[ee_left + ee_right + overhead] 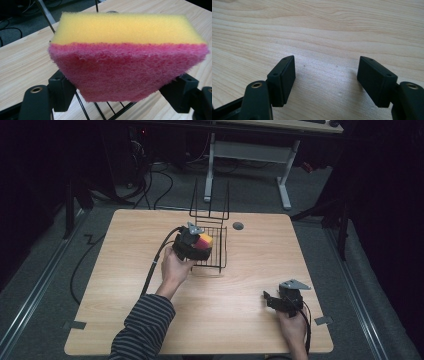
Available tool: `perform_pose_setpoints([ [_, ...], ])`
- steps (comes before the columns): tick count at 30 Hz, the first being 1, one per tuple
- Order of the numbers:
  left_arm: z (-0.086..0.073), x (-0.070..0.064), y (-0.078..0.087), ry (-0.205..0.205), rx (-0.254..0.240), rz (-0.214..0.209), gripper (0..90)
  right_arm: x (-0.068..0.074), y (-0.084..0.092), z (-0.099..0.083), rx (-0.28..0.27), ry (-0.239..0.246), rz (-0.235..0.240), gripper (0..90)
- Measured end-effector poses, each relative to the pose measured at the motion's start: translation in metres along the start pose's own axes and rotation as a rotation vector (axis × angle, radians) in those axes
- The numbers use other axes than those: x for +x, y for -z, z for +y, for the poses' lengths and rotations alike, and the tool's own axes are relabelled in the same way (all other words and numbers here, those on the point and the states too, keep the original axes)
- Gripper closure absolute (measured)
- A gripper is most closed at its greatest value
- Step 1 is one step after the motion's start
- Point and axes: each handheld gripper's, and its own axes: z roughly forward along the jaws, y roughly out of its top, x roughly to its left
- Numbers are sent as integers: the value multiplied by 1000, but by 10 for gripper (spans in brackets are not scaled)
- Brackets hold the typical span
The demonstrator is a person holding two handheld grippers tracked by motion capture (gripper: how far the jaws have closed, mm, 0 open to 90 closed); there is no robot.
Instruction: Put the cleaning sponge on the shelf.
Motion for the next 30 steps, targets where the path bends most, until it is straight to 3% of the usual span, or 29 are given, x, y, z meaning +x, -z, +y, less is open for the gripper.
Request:
perform_pose_setpoints([
  [30, -6, -3, -36, 9, 79, -8, 230, 0, 0, 0, -2, 7, 3, 314],
])
